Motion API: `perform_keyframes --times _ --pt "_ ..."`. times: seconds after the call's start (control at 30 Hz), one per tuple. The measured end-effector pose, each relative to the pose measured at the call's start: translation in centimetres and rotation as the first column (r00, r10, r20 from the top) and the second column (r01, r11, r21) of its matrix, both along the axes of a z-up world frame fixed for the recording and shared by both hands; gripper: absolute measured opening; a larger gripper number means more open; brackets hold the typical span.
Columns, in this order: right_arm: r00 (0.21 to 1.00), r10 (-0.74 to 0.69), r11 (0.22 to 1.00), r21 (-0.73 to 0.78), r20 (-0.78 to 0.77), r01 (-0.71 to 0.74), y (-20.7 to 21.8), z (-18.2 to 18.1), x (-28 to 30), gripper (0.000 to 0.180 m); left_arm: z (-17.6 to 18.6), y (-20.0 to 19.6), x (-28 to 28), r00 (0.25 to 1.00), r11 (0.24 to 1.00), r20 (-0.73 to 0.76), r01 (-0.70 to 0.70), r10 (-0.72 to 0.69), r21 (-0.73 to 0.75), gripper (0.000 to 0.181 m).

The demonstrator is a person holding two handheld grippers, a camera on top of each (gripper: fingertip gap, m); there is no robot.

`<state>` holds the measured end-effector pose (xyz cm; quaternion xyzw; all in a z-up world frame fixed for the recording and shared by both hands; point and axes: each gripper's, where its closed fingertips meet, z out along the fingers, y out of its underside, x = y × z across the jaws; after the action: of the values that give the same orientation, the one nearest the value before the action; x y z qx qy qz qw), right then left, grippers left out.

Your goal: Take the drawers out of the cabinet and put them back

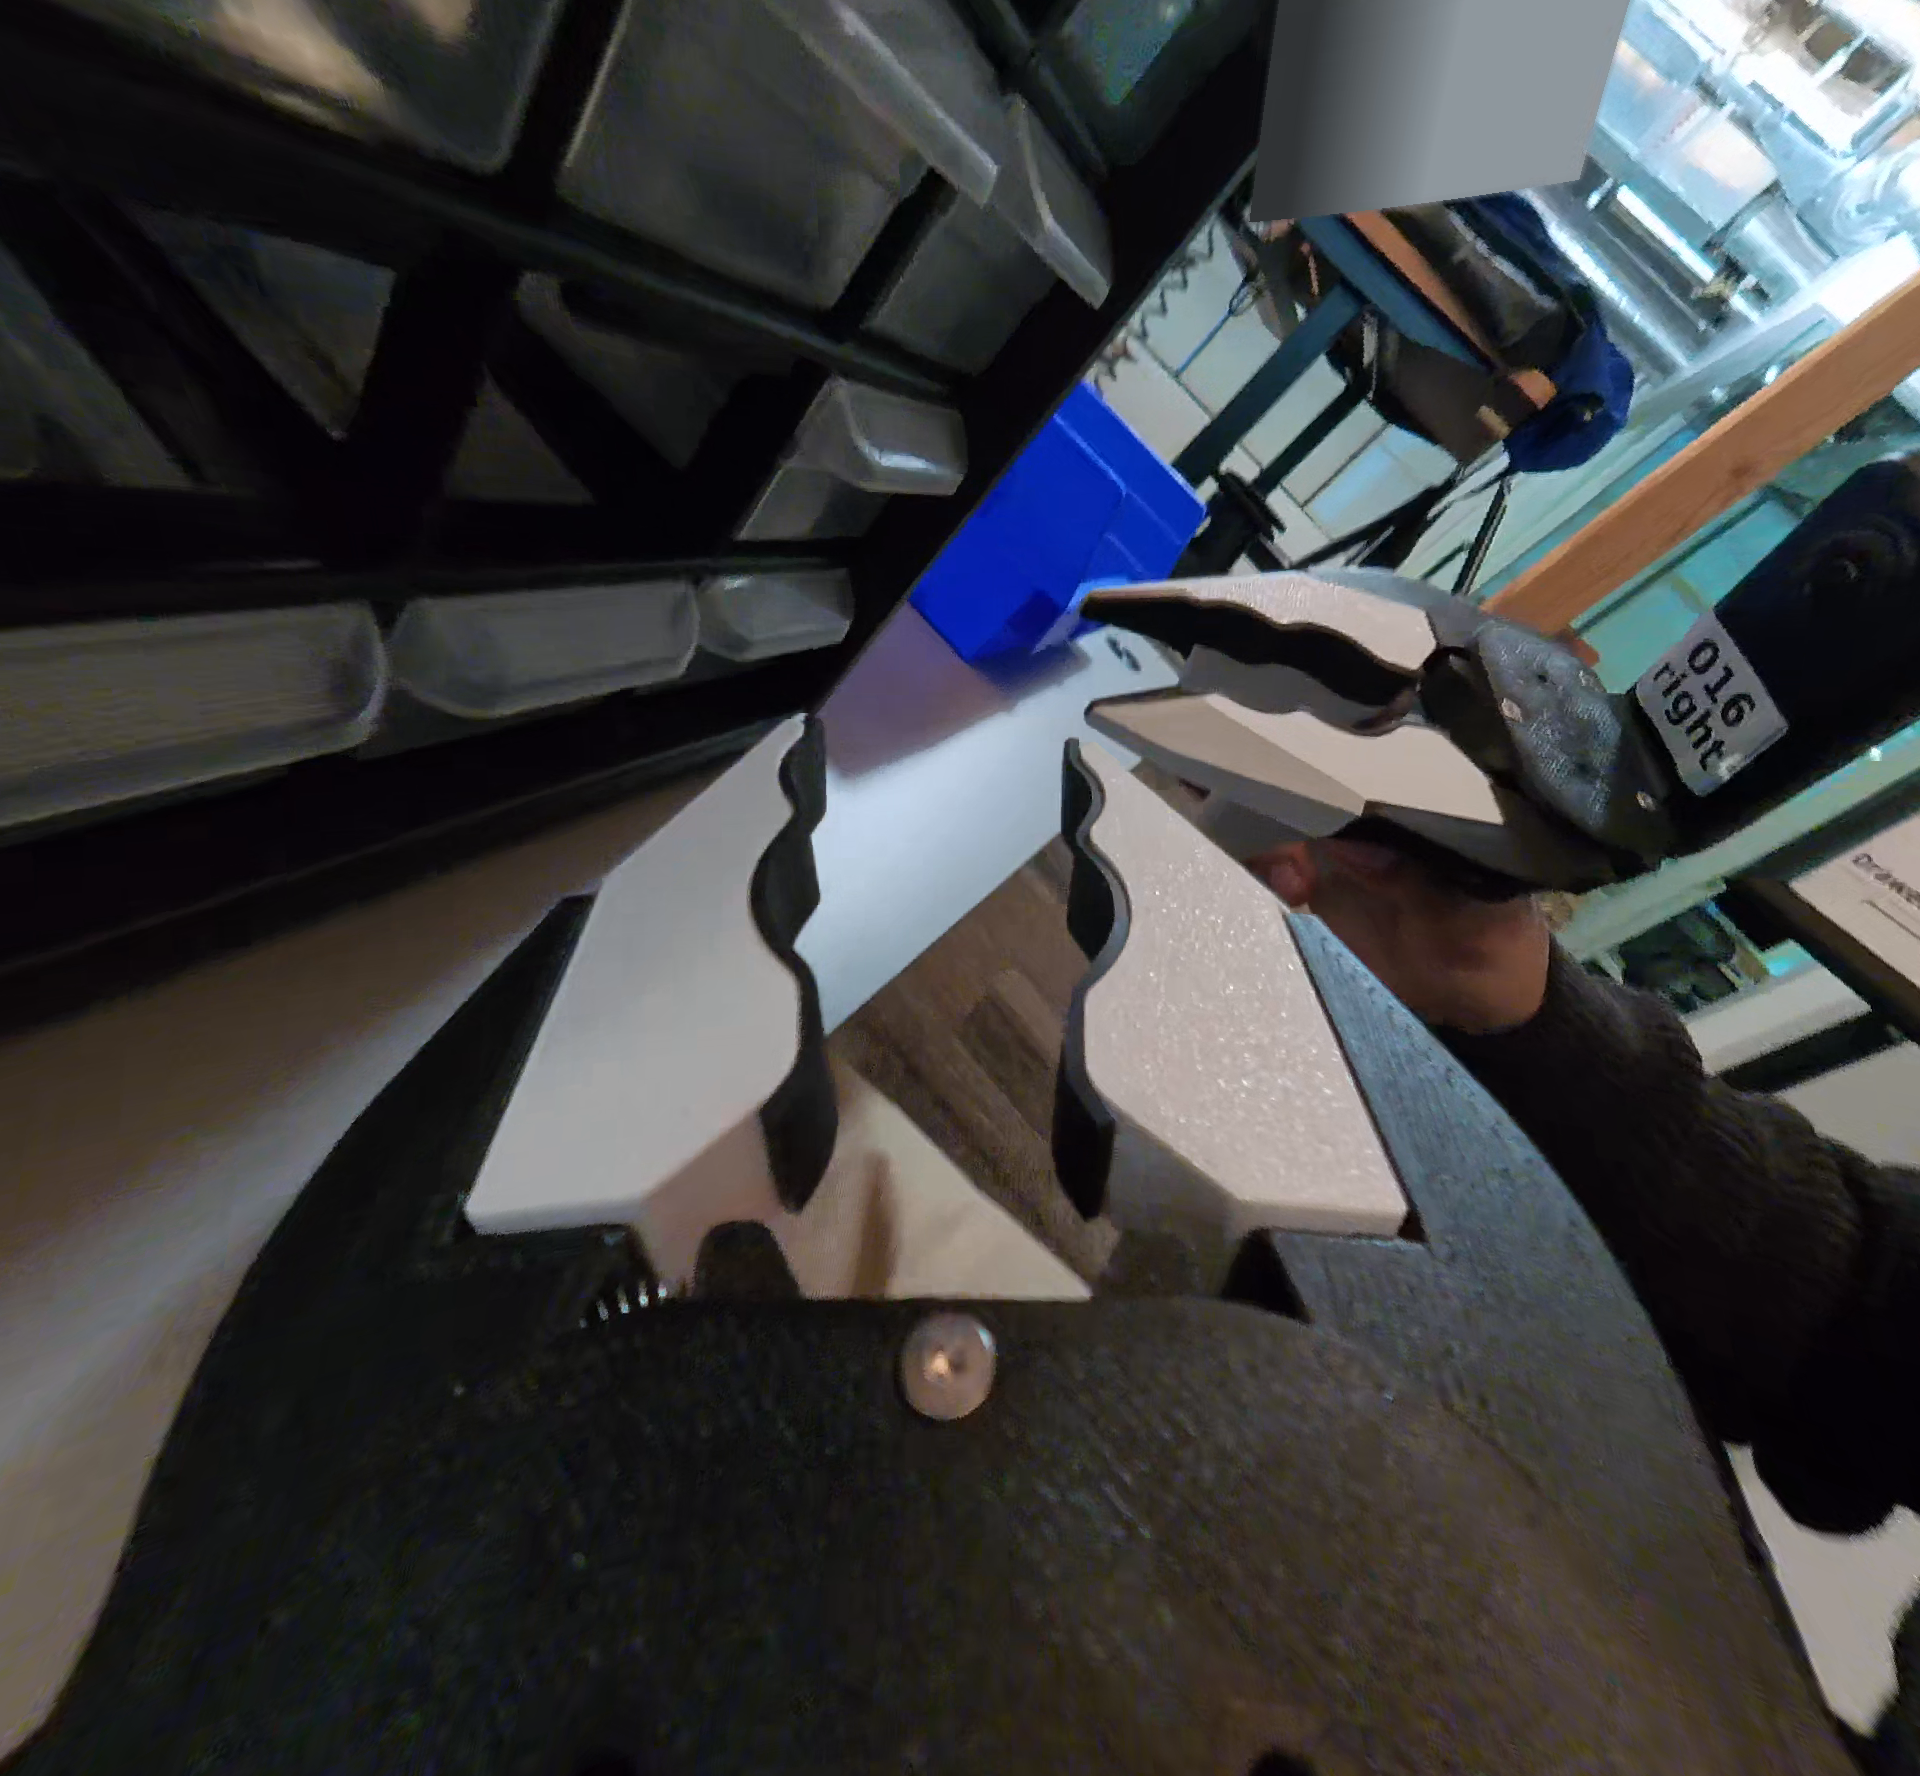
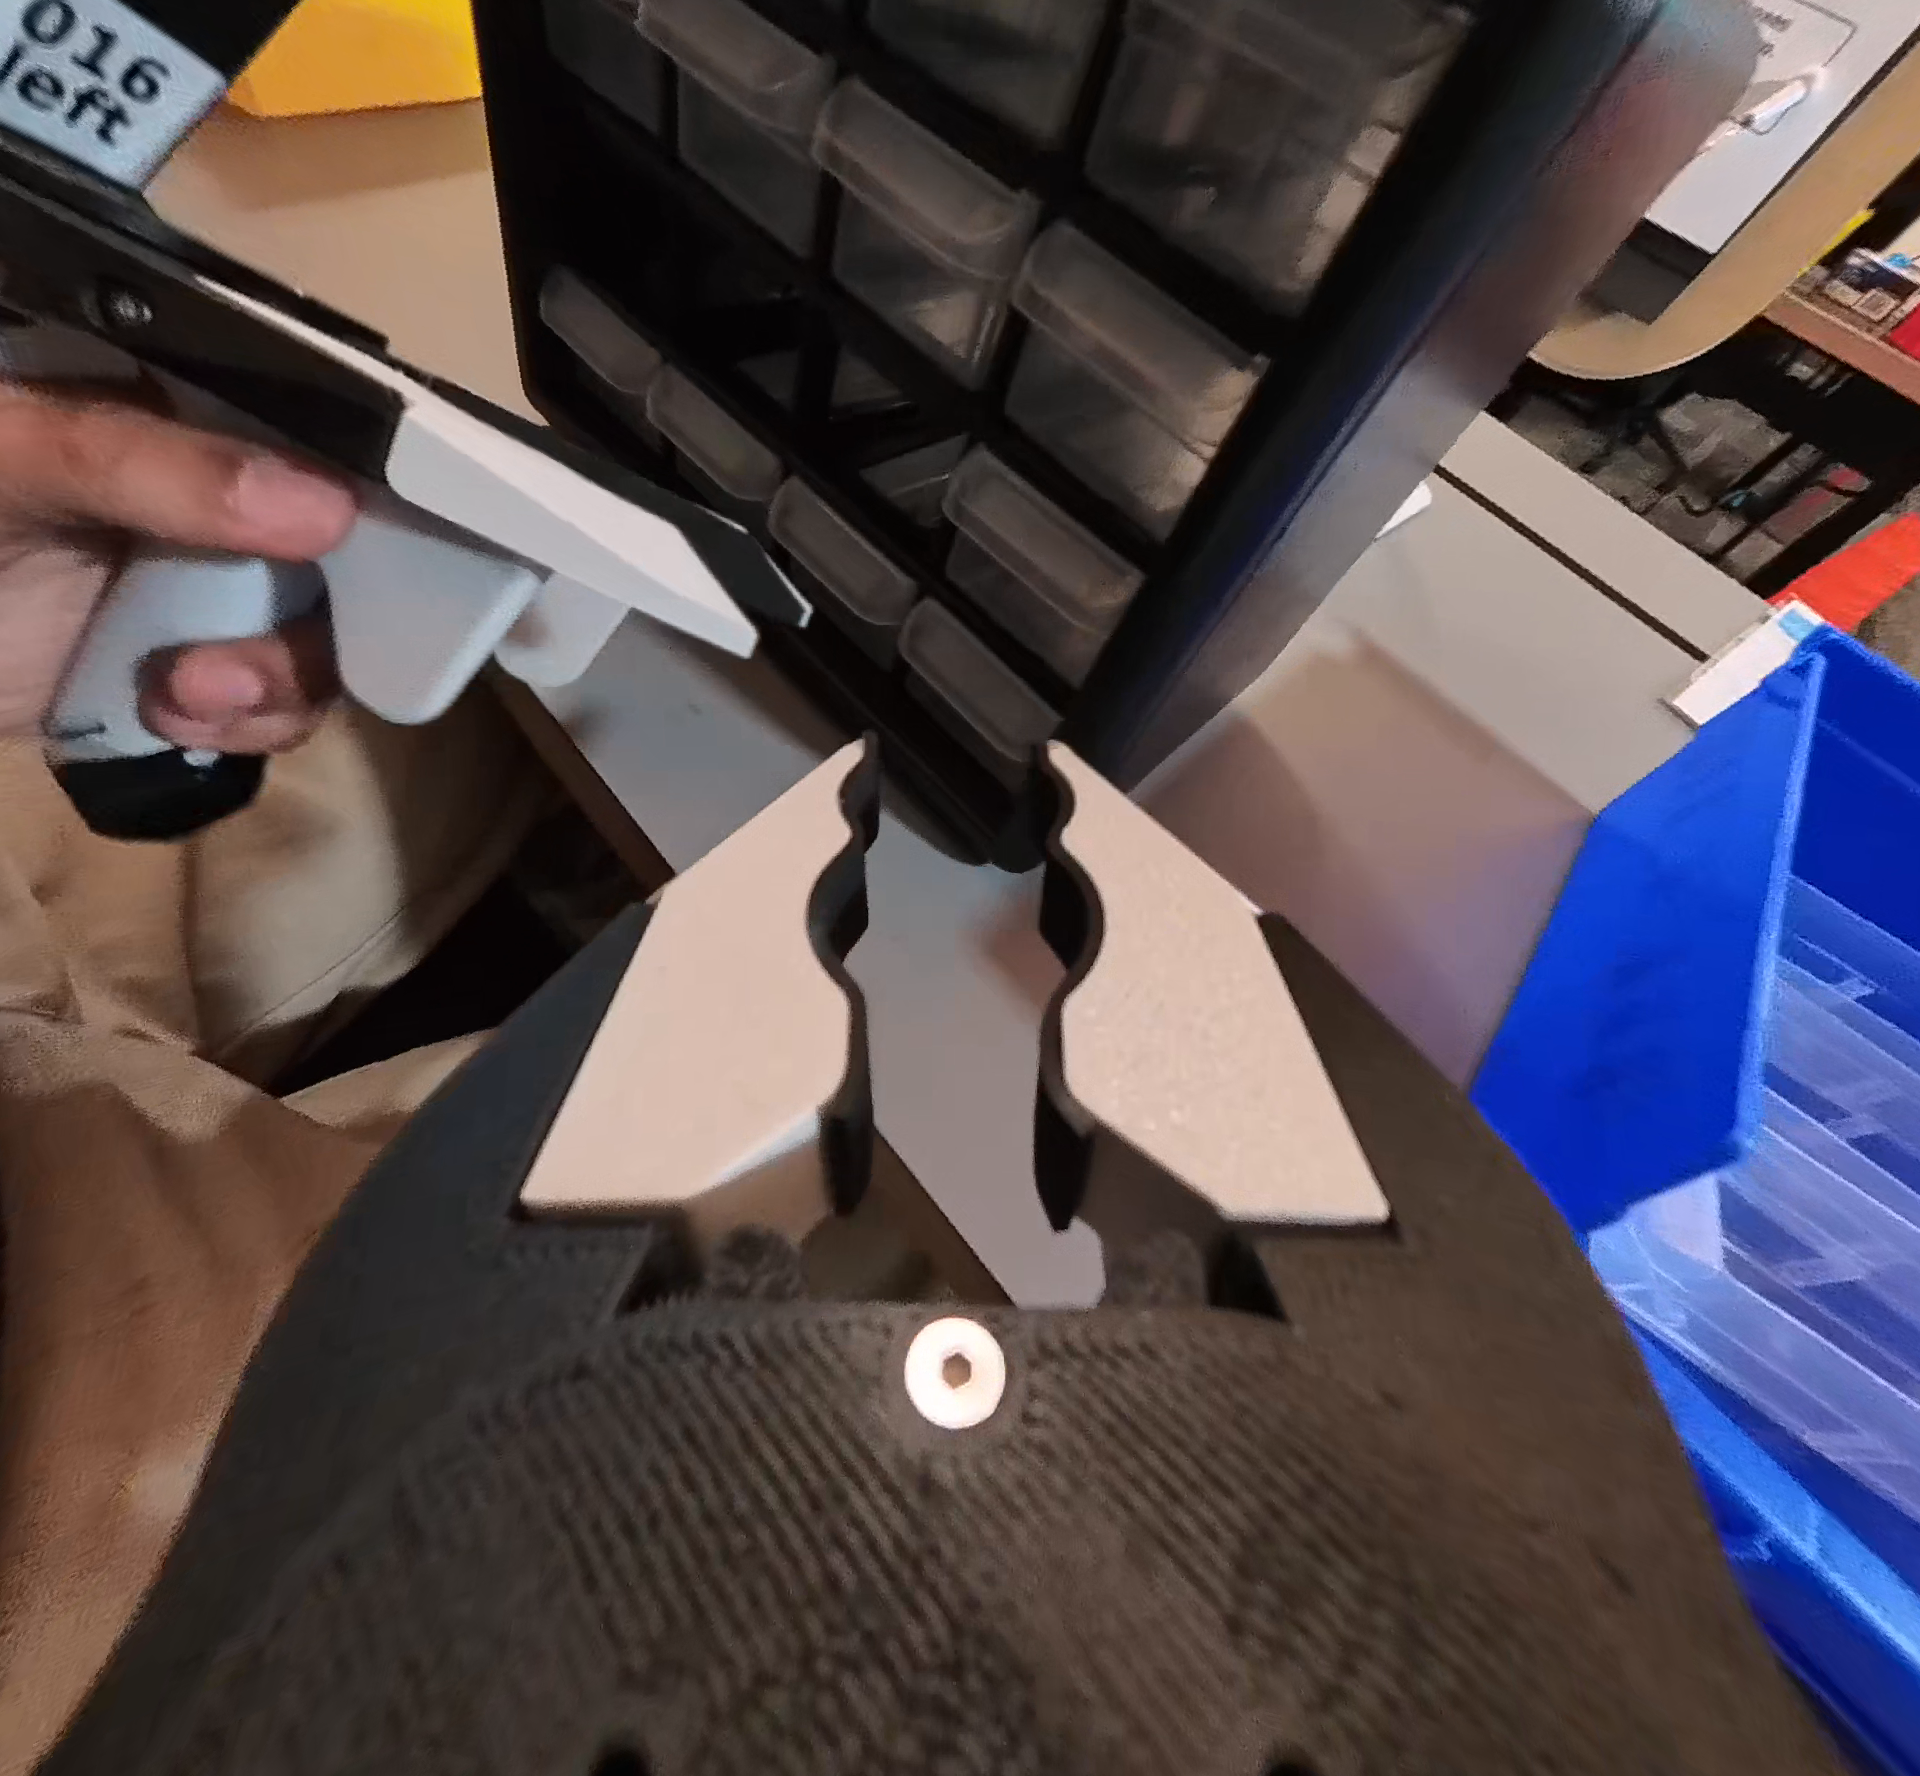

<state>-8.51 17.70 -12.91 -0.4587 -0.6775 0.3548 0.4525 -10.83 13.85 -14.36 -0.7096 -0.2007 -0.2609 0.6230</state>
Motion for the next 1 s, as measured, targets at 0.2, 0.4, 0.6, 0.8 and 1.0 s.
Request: perform_keyframes --times 0.2,0.4,0.6,0.8,1.0 --pt "1.0 -0.019 0.999 -0.038 -0.01 0.018 0.7 0.4 0.4 0.027 1.1 2.1 1.0 1.0 0.998 0.015 0.026 -0.026 0.054 0.044" --pt "1.0 -0.027 1.0 0.005 0.014 0.027 0.8 -0.1 0.4 0.026 1.8 3.1 0.6 0.998 0.997 0.054 0.035 -0.039 0.074 0.043" --pt "0.998 -0.031 0.998 0.05 0.051 0.029 0.9 -1.0 0.1 0.026 1.3 3.9 -0.1 0.997 0.997 0.077 0.024 -0.03 0.073 0.039" --pt "0.995 -0.045 0.998 0.058 0.087 0.04 1.2 -1.8 0.0 0.022 2.7 4.6 -1.2 0.987 0.99 0.162 -0.004 -0.019 0.141 0.038" --pt "0.99 -0.054 0.999 0.014 0.127 0.052 1.7 -2.5 0.2 0.018 2.1 4.9 -2.3 0.983 0.991 0.178 -0.062 0.04 0.115 0.015"
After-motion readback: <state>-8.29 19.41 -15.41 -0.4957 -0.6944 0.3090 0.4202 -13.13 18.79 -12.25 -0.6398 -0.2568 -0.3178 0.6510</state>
